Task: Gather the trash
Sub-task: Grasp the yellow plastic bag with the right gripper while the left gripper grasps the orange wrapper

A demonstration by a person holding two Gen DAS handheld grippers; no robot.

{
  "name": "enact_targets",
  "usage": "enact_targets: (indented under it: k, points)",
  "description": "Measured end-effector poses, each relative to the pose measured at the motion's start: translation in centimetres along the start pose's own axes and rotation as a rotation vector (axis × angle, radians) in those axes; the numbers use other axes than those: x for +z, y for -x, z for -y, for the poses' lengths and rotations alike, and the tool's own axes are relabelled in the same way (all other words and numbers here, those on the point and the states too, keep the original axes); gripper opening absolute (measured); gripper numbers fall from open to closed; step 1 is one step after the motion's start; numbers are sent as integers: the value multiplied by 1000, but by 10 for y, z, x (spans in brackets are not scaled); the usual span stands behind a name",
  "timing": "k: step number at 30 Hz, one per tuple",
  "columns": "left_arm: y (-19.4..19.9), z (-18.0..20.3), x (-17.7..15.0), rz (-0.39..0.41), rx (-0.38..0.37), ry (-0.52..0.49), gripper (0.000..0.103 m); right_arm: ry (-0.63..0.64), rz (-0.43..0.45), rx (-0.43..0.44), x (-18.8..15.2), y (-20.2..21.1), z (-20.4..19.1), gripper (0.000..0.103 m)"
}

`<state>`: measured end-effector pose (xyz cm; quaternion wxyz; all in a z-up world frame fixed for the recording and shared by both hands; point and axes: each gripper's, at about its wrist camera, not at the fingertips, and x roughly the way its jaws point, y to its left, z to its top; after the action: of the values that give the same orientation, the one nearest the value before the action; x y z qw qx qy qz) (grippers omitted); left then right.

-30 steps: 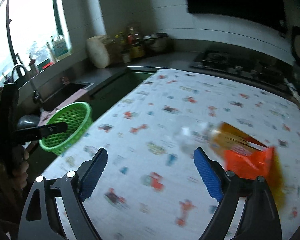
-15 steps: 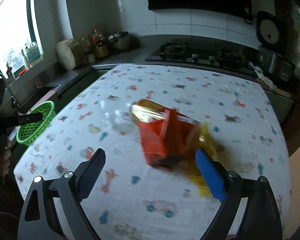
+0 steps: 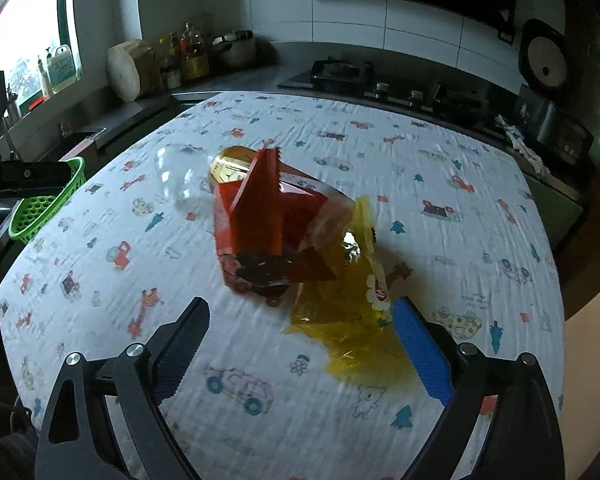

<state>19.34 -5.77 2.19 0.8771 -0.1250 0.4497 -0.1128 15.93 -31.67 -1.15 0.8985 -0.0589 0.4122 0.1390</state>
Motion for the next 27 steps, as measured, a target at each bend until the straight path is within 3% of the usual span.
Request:
enact_targets:
  k: [17, 24, 27]
  points:
    - [-42, 60, -1, -85, -58, -38, 94, 29, -56, 19, 0, -50, 26, 89]
    - [-59, 71, -1, -110, -81, -34, 94, 45, -50, 38, -2, -53, 26, 62]
    - [-66, 74, 0, -121, -113, -36, 94, 39, -39, 44, -3, -51, 28, 56]
